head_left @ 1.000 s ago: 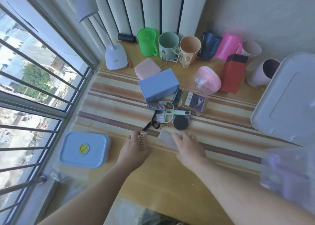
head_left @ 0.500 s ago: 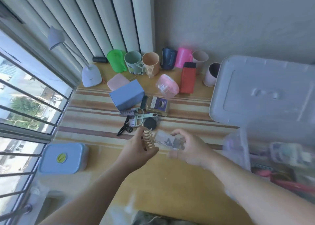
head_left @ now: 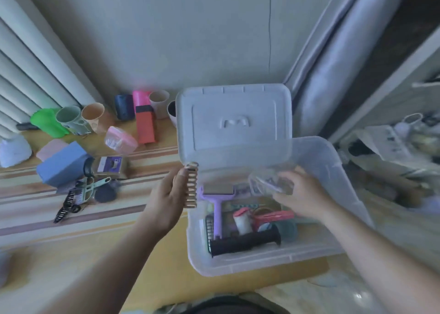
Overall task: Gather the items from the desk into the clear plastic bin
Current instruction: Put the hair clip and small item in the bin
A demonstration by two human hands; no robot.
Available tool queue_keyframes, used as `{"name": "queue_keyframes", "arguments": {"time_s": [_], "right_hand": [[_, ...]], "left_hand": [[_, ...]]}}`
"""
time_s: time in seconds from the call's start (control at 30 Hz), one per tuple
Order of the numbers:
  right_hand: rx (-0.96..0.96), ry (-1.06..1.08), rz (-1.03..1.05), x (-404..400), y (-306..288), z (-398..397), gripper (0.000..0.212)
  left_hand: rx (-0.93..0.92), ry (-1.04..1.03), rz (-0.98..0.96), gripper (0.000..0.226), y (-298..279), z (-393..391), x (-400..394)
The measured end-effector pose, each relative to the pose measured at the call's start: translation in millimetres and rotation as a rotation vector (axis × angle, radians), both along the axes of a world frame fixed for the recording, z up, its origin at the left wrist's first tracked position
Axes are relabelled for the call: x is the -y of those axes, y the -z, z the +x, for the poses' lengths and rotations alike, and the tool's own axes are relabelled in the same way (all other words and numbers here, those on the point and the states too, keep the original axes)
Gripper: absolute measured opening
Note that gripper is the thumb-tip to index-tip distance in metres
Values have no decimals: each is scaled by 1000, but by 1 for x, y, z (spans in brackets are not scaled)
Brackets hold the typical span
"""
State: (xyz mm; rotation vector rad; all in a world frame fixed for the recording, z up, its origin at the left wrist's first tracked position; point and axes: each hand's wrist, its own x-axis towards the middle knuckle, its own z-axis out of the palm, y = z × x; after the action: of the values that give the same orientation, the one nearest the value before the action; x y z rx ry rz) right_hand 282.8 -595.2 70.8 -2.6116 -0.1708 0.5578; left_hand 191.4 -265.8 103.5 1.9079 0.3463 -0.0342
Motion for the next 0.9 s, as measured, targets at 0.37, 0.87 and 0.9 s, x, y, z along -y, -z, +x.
{"name": "queue_keyframes", "arguments": {"time_s": [0.37,0.87,0.9], "right_hand": [[-182,-69,-521,73,83,-5,20],[-245,-197,164,50,11,-8,82],[-248,-215,188,44,8,-10,83]], "left_hand": [[-242,390,254,37,47,13,103],[-299,545,529,52,72,43,164],[-279,560,545,54,72,44,167]]}}
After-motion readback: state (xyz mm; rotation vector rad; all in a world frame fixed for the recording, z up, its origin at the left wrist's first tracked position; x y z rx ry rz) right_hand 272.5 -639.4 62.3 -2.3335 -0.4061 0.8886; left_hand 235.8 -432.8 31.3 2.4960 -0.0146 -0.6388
